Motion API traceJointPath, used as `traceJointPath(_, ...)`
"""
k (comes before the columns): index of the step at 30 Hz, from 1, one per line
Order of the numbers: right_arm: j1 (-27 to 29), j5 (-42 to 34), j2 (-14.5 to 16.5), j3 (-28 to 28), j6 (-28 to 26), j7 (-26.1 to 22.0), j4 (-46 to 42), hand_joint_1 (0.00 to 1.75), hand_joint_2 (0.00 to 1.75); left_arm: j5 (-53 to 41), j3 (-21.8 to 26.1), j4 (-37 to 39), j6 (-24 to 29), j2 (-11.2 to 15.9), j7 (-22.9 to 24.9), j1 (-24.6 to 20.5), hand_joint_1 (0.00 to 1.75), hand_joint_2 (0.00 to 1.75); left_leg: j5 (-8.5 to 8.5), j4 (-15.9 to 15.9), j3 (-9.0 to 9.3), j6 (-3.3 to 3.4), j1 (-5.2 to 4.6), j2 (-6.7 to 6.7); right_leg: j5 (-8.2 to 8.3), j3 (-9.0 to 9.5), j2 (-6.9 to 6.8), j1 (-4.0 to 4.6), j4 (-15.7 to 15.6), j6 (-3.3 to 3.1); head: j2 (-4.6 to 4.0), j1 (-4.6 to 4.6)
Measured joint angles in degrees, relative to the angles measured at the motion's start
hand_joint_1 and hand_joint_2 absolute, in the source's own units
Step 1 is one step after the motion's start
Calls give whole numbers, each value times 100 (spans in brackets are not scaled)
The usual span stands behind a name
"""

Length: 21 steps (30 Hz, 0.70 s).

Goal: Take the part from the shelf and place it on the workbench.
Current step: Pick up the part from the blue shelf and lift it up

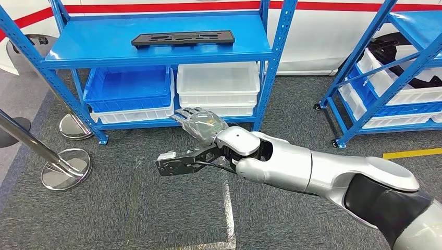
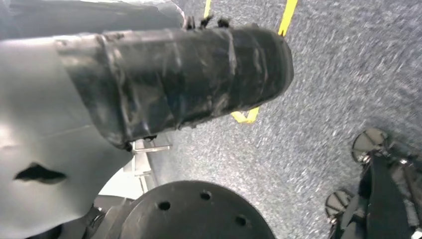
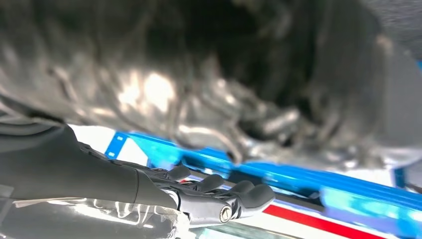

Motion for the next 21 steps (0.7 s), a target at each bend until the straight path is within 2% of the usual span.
traceJointPath(2,-10,7,-1,1,14,4,2,0,0,0,0,0,-2,4,-1,0,0,0,-69,81,-24,-64,5,12,12,50,-4,-30,-59,-64,0,-8)
traceJointPath(3,-20,9,2,1,17,4,3,0,0,0,0,0,-2,5,-1,3,0,0,-176,269,-112,-92,7,18,17,77,-7,-49,-88,-98,0,-17)
traceJointPath(6,-28,11,13,4,20,2,7,0,0,0,-1,0,-10,3,-2,11,0,0,-608,1321,-678,-147,18,26,-4,100,-13,-41,-92,-157,0,-36)
traceJointPath(7,-26,11,14,7,21,2,8,0,0,0,-1,0,-12,3,-2,10,0,0,-634,1543,-820,-156,19,27,-18,102,-14,-36,-80,-163,0,-35)
traceJointPath(8,-24,11,14,9,22,2,9,0,0,0,-1,0,-13,3,-3,10,0,0,-552,1559,-860,-159,20,27,-36,107,-13,-33,-65,-165,0,-36)
traceJointPath(9,-24,11,14,11,22,2,10,0,0,0,-1,0,-13,4,-3,10,0,0,-368,1346,-779,-154,21,28,-60,119,-10,-33,-46,-160,0,-37)
traceJointPath(10,-25,11,15,11,23,2,10,0,0,0,-1,1,-13,7,-3,12,0,0,-140,967,-611,-141,21,30,-89,136,-6,-34,-24,-148,0,-38)
traceJointPath(12,-30,11,14,11,23,3,10,0,0,0,-1,2,-13,13,-5,12,0,0,104,298,-280,-97,8,25,-143,151,3,-15,15,-106,0,-38)
traceJointPath(13,-33,11,14,11,24,3,11,0,0,0,-1,2,-13,15,-7,11,0,0,124,135,-202,-71,-1,20,-156,150,4,-8,25,-78,0,-37)
traceJointPath(17,-47,13,13,11,25,4,8,0,0,0,-1,2,-15,13,-10,9,0,0,107,24,-129,54,4,7,-220,140,-5,-4,64,38,0,-32)
traceJointPath(18,-59,13,13,11,27,6,8,0,0,0,-1,2,-17,13,-12,12,0,0,110,-4,-99,88,15,10,-314,74,-7,-6,221,64,0,-22)
traceJointPath(19,-70,13,11,11,37,8,9,0,0,0,-1,2,-21,12,-14,14,0,0,107,-25,-75,117,23,14,-453,-62,-9,-13,504,84,0,-13)
traceJointPath(21,-84,13,10,14,60,13,10,0,0,0,-1,2,-28,14,-17,11,0,0,87,-29,-56,151,23,18,-746,-465,-9,-19,1270,109,0,-1)
